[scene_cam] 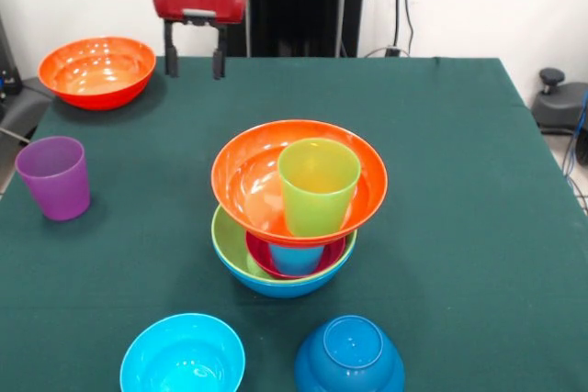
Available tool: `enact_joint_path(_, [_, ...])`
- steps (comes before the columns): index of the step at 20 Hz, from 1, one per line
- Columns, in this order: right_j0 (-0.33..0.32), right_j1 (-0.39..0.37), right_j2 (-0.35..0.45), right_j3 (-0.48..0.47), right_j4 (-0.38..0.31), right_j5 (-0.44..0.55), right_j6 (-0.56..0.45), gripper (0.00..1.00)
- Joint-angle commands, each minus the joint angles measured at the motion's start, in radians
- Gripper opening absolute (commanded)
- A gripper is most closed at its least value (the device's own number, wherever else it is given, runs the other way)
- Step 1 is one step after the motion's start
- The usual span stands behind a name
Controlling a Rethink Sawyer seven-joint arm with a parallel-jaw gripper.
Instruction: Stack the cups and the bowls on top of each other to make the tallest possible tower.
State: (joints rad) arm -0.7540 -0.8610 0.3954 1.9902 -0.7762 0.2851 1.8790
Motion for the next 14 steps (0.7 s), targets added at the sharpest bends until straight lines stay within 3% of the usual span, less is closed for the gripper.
enact_joint_path(1, [0.07, 0.063, -0.111, 0.056, -0.166, -0.087, 0.047, 1.0])
enact_joint_path(4, [0.004, 0.021, -0.075, 0.103, -0.165, -0.086, -0.014, 1.0])
enact_joint_path(9, [-0.146, -0.076, 0.089, 0.205, -0.054, 0.012, -0.142, 1.0])
enact_joint_path(14, [-0.223, -0.106, 0.175, 0.248, -0.001, 0.064, -0.174, 1.0])
